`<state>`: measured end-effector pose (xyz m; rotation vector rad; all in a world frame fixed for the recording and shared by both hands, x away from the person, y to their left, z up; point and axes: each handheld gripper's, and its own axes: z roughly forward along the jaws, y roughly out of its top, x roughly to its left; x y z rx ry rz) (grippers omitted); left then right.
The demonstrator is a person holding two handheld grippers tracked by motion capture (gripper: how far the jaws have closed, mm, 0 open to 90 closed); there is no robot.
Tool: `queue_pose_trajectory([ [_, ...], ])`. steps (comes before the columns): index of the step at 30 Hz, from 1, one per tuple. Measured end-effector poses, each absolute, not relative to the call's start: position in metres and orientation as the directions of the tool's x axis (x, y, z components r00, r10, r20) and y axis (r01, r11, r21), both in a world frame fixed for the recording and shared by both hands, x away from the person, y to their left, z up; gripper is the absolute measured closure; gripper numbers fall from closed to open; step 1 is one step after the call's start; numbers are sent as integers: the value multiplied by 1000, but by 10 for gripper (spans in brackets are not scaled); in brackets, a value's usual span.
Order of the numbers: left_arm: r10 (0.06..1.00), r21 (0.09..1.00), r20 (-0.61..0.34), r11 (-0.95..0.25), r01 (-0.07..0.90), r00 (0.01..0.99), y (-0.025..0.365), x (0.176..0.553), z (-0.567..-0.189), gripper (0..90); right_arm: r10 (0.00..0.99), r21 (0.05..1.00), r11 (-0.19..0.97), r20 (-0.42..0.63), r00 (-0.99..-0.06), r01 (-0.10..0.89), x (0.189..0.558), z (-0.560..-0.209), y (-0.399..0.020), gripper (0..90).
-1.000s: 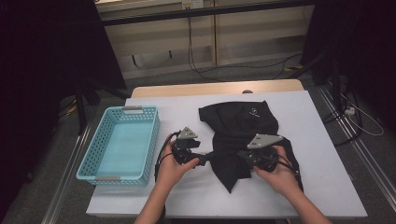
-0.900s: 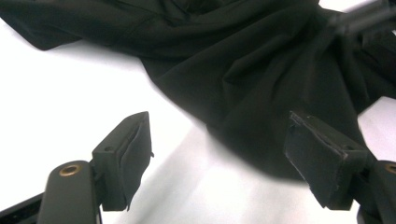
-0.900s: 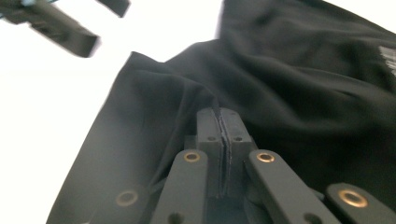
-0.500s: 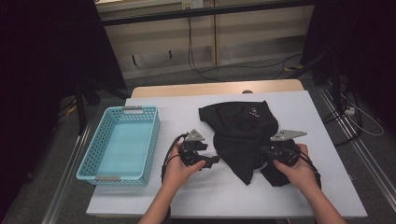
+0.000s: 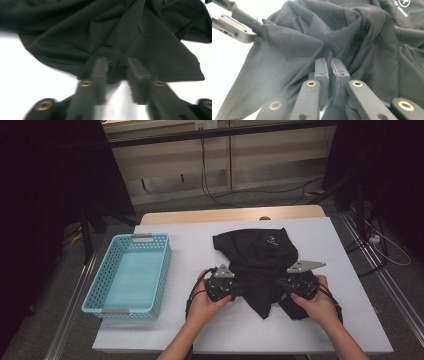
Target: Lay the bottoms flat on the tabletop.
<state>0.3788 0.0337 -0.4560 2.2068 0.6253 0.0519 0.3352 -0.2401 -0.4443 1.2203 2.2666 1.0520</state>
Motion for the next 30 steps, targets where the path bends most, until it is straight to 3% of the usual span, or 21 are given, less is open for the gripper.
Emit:
queue_pose_trajectory([
  [4, 462, 708, -192, -545, 448, 866, 34, 379, -455, 885, 820, 760, 345, 41, -571, 550, 334, -443, -239, 827],
  [8, 472, 706, -220, -527, 473, 854, 39, 381, -448, 897, 819, 771, 338, 42, -572, 540, 333, -441, -237, 761],
  [12, 495, 716, -232, -495, 492, 837, 55, 386, -437, 899, 822, 801, 300, 59, -566, 519, 331, -433, -234, 629],
  [16, 529, 728, -241, -456, 512, 814, 79, 393, -426, 898, 798, 835, 297, 49, -601, 463, 325, -422, -221, 596],
  [20, 565, 734, -243, -424, 530, 789, 100, 397, -418, 898, 761, 835, 325, 48, -647, 444, 320, -419, -204, 614],
  [26, 584, 727, -234, -425, 539, 777, 108, 400, -419, 897, 705, 805, 402, 32, -709, 436, 317, -430, -183, 751],
  [30, 598, 725, -222, -427, 540, 770, 109, 402, -424, 895, 696, 769, 464, -8, -718, 441, 319, -439, -175, 759],
])
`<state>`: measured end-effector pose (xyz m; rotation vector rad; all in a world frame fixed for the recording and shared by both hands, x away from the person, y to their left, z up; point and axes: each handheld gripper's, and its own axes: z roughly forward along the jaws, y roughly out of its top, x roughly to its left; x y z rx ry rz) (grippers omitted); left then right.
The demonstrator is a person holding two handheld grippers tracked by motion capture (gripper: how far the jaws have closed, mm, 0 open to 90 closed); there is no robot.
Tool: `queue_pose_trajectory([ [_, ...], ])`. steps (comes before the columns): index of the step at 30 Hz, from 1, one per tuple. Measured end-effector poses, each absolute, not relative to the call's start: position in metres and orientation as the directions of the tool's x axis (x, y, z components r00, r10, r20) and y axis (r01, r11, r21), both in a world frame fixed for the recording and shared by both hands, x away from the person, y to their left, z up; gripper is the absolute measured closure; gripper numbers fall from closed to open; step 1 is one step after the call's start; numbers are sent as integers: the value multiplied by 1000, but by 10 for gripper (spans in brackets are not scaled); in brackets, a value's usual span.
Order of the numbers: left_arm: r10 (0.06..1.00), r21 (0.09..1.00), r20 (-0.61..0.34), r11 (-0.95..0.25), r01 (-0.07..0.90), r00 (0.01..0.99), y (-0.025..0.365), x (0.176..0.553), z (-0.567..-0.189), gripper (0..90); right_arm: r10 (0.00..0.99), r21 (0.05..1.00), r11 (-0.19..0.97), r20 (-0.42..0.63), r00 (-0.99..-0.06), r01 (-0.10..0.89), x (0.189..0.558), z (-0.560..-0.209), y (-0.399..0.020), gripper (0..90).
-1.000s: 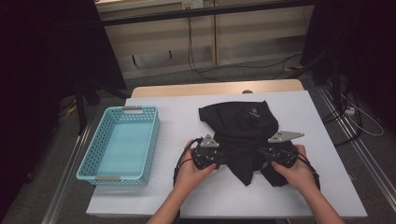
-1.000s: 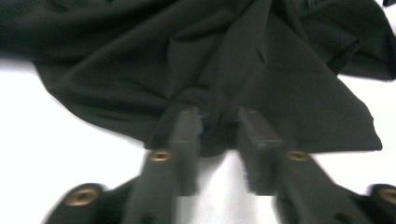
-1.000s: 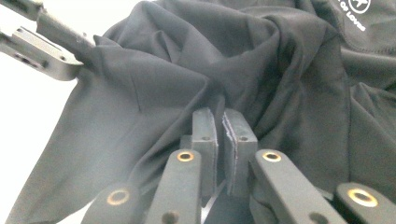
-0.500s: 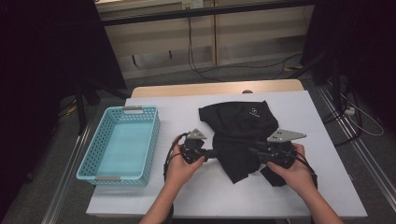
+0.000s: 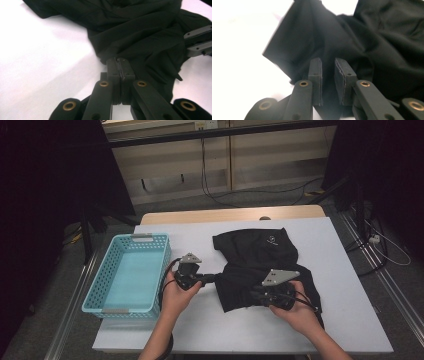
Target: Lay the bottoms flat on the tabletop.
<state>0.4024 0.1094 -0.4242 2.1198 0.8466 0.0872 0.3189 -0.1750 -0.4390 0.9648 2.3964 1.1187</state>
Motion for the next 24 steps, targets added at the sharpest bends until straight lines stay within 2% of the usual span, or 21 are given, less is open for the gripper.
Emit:
queue_pose_trajectory([
  [5, 609, 716, -222, -429, 551, 762, 108, 406, -434, 894, 735, 724, 472, -8, -678, 503, 329, -454, -180, 760],
  [8, 602, 717, -224, -431, 548, 767, 106, 407, -437, 886, 743, 729, 451, 13, -669, 515, 332, -453, -186, 885],
  [9, 602, 721, -229, -423, 549, 765, 105, 407, -438, 867, 746, 726, 449, 16, -666, 521, 332, -453, -188, 899],
  [12, 586, 732, -238, -416, 540, 774, 102, 406, -439, 733, 757, 715, 443, 24, -653, 540, 333, -453, -193, 900],
  [14, 575, 743, -237, -413, 527, 783, 101, 404, -438, 565, 765, 709, 438, 28, -643, 552, 333, -453, -197, 900],
  [17, 583, 748, -219, -414, 519, 782, 100, 399, -437, 443, 769, 706, 430, 41, -639, 563, 331, -452, -204, 900],
  [21, 581, 741, -233, -413, 529, 780, 99, 394, -439, 377, 770, 704, 416, 64, -635, 576, 326, -451, -210, 900],
  [24, 583, 734, -230, -421, 532, 779, 99, 390, -441, 363, 764, 703, 418, 69, -641, 575, 324, -451, -210, 900],
])
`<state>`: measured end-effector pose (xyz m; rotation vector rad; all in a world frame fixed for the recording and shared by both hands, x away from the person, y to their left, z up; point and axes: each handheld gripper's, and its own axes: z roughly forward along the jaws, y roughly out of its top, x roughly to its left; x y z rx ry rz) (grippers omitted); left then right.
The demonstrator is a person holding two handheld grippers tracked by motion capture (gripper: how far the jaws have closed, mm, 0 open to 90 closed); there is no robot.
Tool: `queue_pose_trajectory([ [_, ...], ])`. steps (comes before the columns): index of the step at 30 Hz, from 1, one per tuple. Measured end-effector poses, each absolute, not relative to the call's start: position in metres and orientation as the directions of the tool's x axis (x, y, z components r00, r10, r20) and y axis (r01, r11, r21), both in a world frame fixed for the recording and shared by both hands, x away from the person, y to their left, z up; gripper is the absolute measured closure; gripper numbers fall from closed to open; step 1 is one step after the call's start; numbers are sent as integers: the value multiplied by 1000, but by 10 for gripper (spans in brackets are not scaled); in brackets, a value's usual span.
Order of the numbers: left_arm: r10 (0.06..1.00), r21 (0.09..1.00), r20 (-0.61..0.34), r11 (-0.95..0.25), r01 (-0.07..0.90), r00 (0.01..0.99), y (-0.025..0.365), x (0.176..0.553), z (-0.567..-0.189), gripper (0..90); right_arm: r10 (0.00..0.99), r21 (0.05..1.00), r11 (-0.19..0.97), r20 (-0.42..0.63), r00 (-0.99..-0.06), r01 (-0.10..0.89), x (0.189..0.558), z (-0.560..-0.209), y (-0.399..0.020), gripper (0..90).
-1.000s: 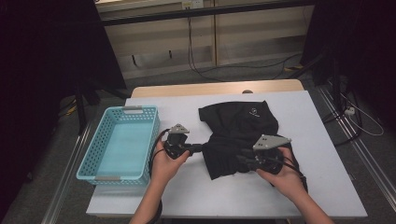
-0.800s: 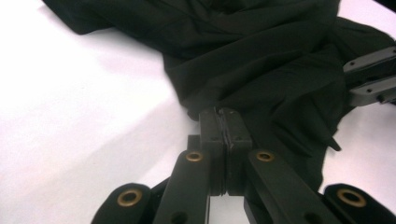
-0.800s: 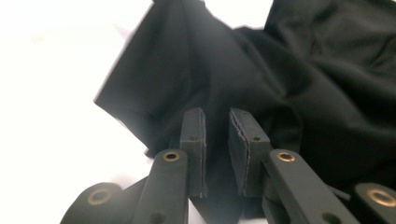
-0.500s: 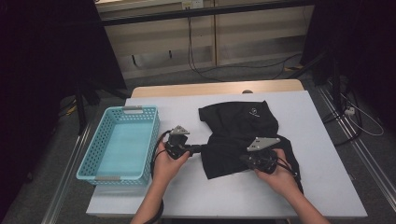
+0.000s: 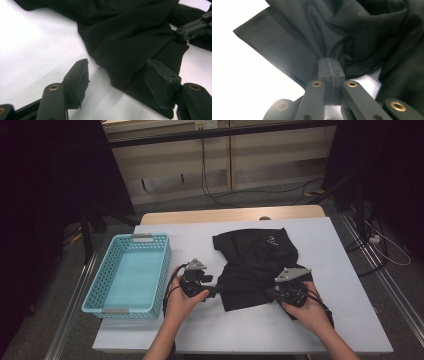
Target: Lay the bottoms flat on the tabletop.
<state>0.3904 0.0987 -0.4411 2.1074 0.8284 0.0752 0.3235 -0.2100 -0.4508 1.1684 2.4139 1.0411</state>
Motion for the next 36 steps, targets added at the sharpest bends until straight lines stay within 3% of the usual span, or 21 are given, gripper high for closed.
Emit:
queue_pose_trajectory([
  [3, 589, 730, -231, -421, 538, 775, 102, 388, -442, 343, 759, 702, 425, 67, -648, 571, 322, -451, -207, 886],
  [5, 590, 728, -242, -414, 546, 770, 105, 386, -443, 339, 768, 719, 418, 47, -639, 555, 320, -448, -207, 783],
  [9, 596, 722, -241, -417, 552, 766, 108, 381, -447, 326, 791, 754, 384, 29, -611, 533, 320, -441, -211, 701],
  [16, 595, 723, -228, -427, 543, 771, 99, 377, -449, 278, 811, 747, 375, 22, -585, 548, 323, -445, -213, 642],
  [23, 589, 722, -220, -438, 536, 777, 99, 379, -451, 275, 812, 714, 387, 35, -583, 583, 326, -454, -215, 704],
  [29, 595, 734, -218, -422, 532, 773, 101, 384, -448, 263, 782, 705, 417, 43, -622, 574, 323, -455, -208, 868],
  [36, 629, 765, -227, -358, 536, 743, 109, 392, -435, 260, 750, 694, 436, 70, -657, 573, 317, -452, -206, 886],
])
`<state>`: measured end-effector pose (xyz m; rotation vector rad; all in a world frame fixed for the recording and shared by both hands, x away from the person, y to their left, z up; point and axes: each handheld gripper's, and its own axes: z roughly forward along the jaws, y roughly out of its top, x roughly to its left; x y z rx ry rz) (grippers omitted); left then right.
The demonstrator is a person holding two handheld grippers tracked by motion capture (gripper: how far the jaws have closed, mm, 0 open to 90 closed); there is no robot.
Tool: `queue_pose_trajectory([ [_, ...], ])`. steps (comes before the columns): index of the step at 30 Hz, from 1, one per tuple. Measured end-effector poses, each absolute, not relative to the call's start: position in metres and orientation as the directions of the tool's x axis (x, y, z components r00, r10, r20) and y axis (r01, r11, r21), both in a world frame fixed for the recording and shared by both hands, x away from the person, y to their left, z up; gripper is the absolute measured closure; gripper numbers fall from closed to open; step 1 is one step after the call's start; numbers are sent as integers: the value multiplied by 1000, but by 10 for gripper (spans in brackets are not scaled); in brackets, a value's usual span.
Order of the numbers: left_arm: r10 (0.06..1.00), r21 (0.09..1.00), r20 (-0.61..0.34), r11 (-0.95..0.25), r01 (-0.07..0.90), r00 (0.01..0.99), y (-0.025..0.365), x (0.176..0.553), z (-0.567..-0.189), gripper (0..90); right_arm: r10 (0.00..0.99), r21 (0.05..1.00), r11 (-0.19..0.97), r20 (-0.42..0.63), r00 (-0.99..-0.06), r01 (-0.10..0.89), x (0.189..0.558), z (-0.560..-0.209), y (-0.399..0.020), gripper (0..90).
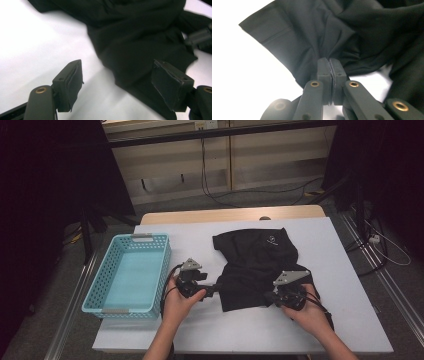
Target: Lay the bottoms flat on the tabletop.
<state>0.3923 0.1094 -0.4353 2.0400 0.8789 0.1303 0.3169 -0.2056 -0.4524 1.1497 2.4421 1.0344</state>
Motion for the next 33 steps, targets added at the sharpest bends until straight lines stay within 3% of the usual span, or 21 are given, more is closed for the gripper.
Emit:
queue_pose_trajectory([
  [5, 634, 770, -236, -340, 540, 736, 106, 401, -434, 278, 733, 684, 455, 76, -676, 570, 309, -452, -204, 888],
  [14, 652, 742, -243, -352, 571, 718, 90, 419, -448, 418, 729, 679, 440, 111, -675, 587, 298, -452, -216, 896],
  [20, 677, 732, -222, -360, 578, 702, 78, 427, -460, 459, 737, 671, 426, 131, -663, 607, 293, -452, -226, 890],
  [22, 677, 734, -213, -365, 572, 704, 76, 428, -462, 485, 743, 673, 421, 129, -657, 608, 292, -452, -228, 837],
  [26, 663, 727, -206, -388, 566, 720, 70, 427, -462, 617, 753, 702, 407, 106, -650, 585, 292, -447, -230, 691],
  [33, 637, 708, -227, -412, 574, 737, 66, 424, -462, 866, 788, 769, 354, 62, -613, 532, 299, -433, -236, 551],
])
